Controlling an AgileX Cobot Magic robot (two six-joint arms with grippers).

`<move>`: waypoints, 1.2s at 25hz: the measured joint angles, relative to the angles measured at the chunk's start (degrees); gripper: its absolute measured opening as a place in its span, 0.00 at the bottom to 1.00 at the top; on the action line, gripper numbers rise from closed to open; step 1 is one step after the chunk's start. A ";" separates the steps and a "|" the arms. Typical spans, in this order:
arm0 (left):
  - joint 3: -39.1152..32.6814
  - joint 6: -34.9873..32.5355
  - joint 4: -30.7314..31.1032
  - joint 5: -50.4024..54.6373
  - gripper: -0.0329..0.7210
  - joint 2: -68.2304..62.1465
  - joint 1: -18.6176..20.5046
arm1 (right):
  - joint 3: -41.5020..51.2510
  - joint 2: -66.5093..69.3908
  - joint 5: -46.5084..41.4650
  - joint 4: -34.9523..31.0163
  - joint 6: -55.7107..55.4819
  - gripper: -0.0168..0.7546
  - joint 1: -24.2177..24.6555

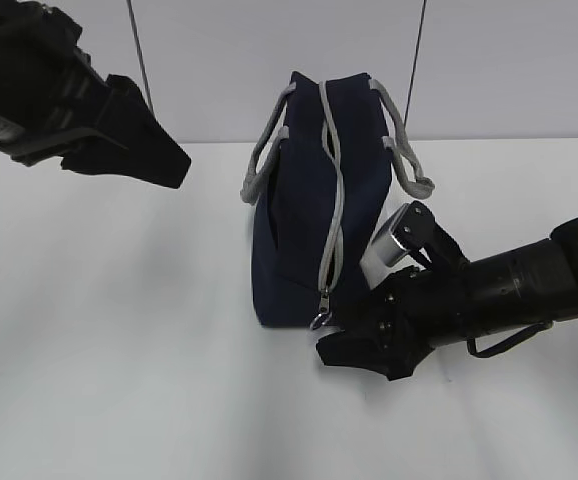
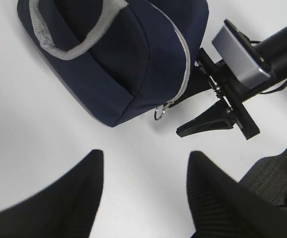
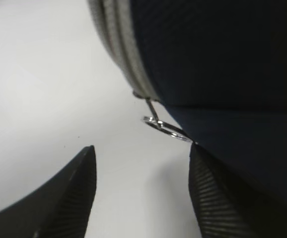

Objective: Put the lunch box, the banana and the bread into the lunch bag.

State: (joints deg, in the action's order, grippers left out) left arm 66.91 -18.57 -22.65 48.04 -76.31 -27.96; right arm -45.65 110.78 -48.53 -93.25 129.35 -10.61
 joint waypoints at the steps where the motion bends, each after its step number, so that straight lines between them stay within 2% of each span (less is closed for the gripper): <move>1: 0.00 0.00 0.00 0.00 0.55 0.00 0.00 | 0.00 0.24 0.00 -0.47 0.25 0.59 0.00; 16: 0.00 0.00 0.38 -0.05 0.55 0.00 0.00 | 0.00 2.83 -1.35 -5.70 3.54 0.59 0.00; 24: 0.00 0.00 0.57 0.18 0.55 0.00 0.00 | 0.00 2.83 2.30 -0.56 0.70 0.59 0.00; 30: 0.00 0.00 0.67 0.30 0.55 0.00 0.00 | 0.00 2.83 -0.15 3.70 -2.93 0.59 0.00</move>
State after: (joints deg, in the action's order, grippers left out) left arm 66.91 -18.57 -21.98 48.34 -76.31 -27.96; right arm -45.65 113.61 -48.68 -89.55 126.42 -10.61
